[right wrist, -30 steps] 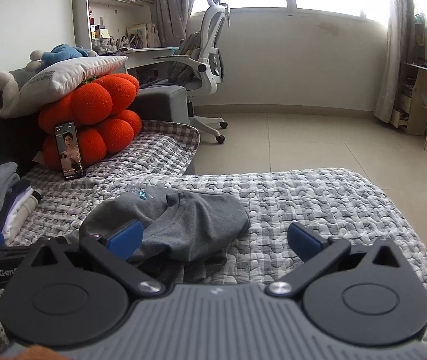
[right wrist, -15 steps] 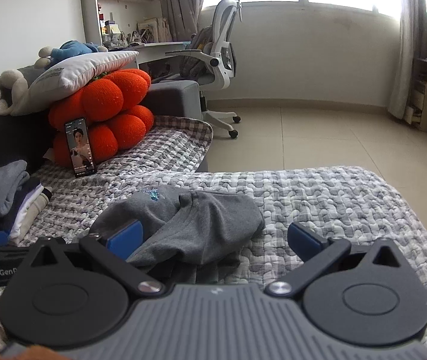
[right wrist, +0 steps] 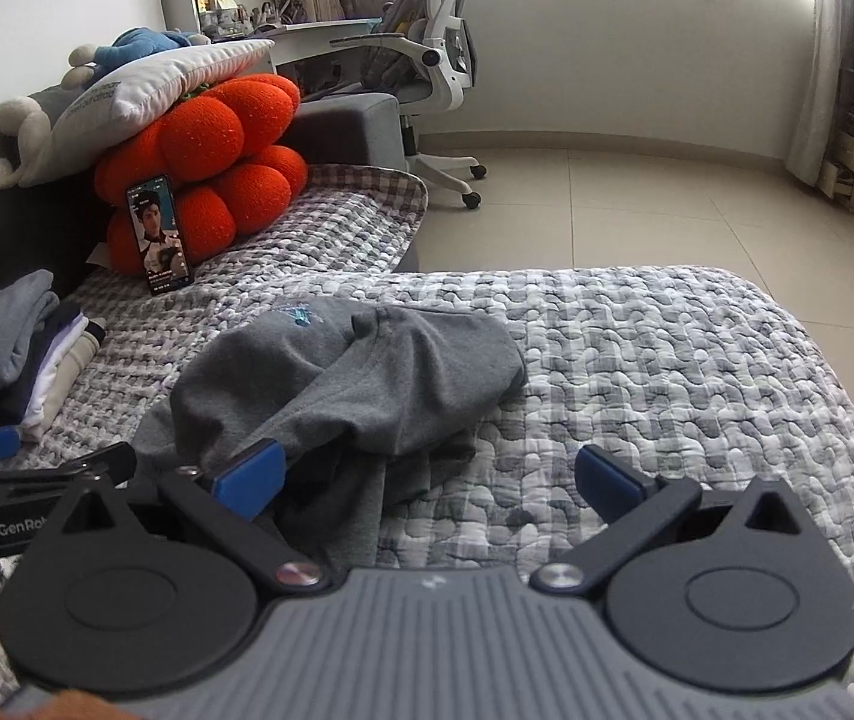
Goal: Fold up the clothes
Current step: 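Move both grippers toward the crumpled grey T-shirt on the bed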
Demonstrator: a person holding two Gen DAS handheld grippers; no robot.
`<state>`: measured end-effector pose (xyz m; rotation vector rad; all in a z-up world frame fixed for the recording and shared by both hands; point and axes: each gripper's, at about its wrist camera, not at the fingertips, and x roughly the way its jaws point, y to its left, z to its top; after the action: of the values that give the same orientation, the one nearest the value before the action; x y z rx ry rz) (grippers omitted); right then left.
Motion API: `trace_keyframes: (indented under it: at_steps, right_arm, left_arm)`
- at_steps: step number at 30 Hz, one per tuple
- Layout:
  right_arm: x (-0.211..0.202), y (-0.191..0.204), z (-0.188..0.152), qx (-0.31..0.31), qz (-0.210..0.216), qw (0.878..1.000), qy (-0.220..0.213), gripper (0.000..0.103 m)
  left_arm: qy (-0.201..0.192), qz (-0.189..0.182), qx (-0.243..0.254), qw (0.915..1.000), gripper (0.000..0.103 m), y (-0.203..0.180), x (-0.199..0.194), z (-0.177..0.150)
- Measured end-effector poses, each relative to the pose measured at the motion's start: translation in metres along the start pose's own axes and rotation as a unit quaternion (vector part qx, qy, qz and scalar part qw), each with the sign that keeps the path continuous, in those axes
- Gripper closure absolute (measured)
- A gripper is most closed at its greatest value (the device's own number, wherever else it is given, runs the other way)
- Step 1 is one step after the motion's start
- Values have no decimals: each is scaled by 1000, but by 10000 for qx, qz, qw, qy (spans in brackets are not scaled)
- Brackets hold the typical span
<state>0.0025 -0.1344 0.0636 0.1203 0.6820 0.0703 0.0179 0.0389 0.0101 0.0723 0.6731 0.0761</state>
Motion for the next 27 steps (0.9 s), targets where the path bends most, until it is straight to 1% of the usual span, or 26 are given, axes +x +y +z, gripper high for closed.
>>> trace_keyframes:
  at_steps: [5,17,23,27]
  right_arm:
    - [3,-5,-3,-17,-61,9999,105,0]
    - [7,-8,-6,-69,-116,9998,154,0]
    - [17,-5,-9,-101,-81,9997,186,0]
    - [38,-5,-11,-123,-81,9993,344,0]
  left_arm:
    - [68,-60,70,9999,0,-7,0,-2]
    - [139,-138,76,9998,0,-14,5,-4]
    - [256,-240,81,9994,0,-18,21,-6]
    - [259,-307,105,9991,0,-20,41,-4]
